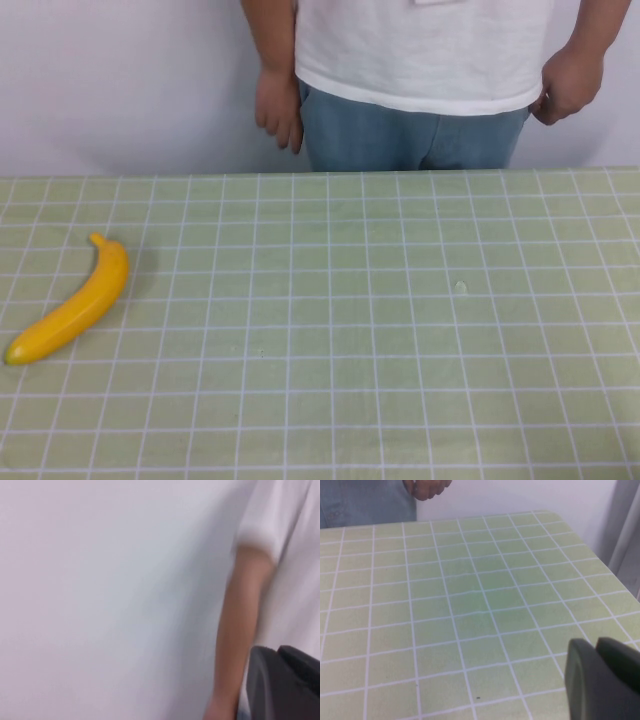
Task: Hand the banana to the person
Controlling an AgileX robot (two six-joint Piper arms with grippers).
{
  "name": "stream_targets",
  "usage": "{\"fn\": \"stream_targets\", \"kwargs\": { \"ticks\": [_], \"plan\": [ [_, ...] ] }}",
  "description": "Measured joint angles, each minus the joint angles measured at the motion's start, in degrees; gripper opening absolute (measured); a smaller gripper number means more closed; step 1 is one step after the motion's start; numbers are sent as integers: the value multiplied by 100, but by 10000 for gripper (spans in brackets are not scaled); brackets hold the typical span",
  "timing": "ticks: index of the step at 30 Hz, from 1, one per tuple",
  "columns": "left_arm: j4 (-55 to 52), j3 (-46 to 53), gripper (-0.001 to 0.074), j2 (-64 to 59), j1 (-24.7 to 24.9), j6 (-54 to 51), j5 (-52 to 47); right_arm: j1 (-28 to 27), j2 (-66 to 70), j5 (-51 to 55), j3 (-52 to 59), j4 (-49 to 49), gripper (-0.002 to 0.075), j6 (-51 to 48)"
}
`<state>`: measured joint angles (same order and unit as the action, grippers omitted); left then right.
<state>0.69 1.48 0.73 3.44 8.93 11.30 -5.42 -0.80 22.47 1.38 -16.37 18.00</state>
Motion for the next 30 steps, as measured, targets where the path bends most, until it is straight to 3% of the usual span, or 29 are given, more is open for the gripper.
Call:
{"fn": "stream_targets", "kwargs": {
  "ticks": [5,8,13,21,26,30],
  "plan": [
    [3,0,-4,0,0,9,1911,0,0,0,0,0,-11,0],
    [85,-134,-4,12,0,-34,2297,0,0,0,0,0,-11,0],
    [616,-1293,-4,-20,0,-893,1345,0,0,0,0,0,-11,0],
    [2938,-3398,-4,-1402,0,-3051,-382,0,0,0,0,0,-11,0],
    [3241,-4372,-4,-2511,0,-3542,-1529,0,0,0,0,0,-11,0],
    [3243,-4515,-4,-2962,0,-3809,-1566,0,0,0,0,0,-11,0]
  ]
}}
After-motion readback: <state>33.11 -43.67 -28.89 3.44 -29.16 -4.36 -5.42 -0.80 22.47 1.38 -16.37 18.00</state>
